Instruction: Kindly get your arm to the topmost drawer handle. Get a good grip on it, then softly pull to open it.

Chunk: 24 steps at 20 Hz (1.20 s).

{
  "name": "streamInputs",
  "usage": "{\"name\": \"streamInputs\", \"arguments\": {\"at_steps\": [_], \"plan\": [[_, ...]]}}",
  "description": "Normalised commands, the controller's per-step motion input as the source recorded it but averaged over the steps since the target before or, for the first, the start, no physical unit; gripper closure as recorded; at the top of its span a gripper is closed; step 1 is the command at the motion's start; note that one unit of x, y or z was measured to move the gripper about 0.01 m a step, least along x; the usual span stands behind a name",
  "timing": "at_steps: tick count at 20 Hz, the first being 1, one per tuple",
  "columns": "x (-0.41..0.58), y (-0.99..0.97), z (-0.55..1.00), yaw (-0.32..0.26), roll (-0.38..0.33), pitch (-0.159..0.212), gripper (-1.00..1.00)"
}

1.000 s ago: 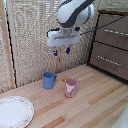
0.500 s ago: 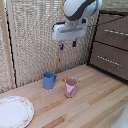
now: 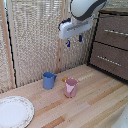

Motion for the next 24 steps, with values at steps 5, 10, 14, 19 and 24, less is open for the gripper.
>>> {"name": "streamInputs", "arguments": {"at_steps": [5,10,14,19,24], "plan": [[0.027,-0.11,-0.17,0.139,-0.375,-0.059,-1.0],[0.089,-0.07,-0.18,0.116,-0.375,-0.032,-1.0],[0.158,-0.03,-0.14,0.097,-0.375,-0.021,-1.0],[0.138,0.0,-0.01,0.101,-0.375,-0.001,-1.0],[0.077,0.0,0.09,0.121,-0.375,0.0,-1.0]]}}
